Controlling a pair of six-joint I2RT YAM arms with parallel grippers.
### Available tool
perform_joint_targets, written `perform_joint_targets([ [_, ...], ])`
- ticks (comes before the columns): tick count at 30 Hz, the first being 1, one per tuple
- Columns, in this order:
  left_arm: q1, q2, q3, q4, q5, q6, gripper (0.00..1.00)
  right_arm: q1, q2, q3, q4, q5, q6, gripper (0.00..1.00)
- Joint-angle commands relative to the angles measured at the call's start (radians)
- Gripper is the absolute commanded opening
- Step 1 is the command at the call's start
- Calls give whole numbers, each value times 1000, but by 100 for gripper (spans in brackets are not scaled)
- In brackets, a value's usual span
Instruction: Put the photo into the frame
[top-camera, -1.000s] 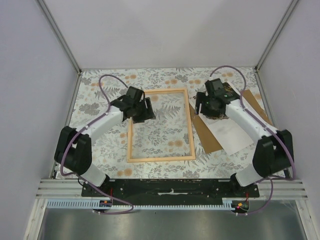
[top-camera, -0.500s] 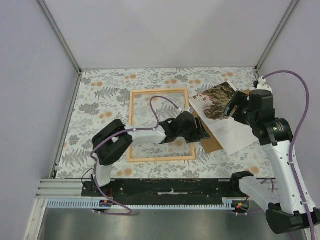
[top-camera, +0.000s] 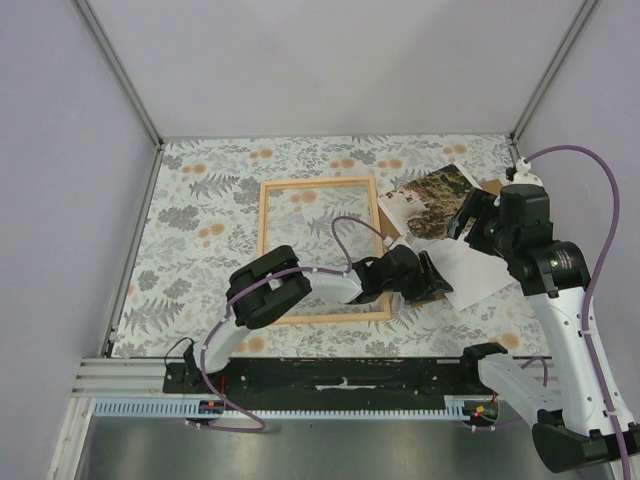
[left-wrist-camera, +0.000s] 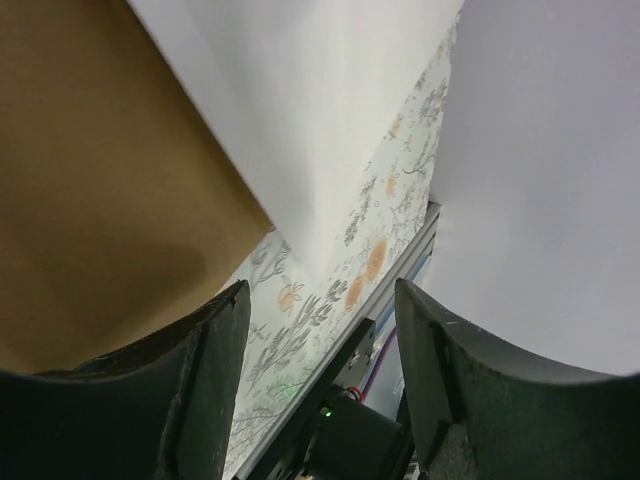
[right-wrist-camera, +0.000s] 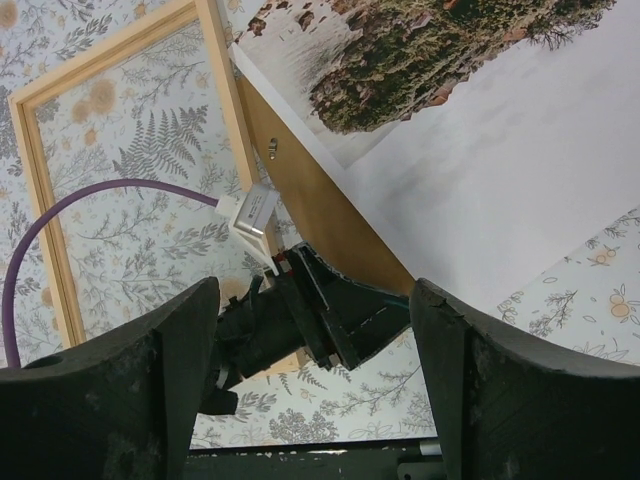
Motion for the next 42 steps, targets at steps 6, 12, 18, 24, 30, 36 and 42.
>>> perform_joint_targets([
  [6, -48, 85, 148, -6, -10, -58, 65, -4, -4, 29, -1, -25, -32, 84],
  [12, -64, 130, 200, -41, -21, -72, 65, -4, -12, 29, -1, -34, -41, 84],
  [18, -74, 167, 236, -44, -19, -80, 63, -4, -18, 18, 0, -48, -41, 84],
  [24, -77, 181, 243, -21, -41, -98, 60, -5, -26, 9, 3, -54, -40, 84],
  [30, -81, 188, 244, 4, -58, -118, 51, -4, -33, 4, 5, -61, -40, 84],
  [36, -83, 185, 242, 22, -62, -120, 39, -4, -36, 1, 3, -65, -41, 84],
  [42, -83, 170, 282, -18, -46, -46, 20, -4, -36, 4, 5, -63, -47, 84],
])
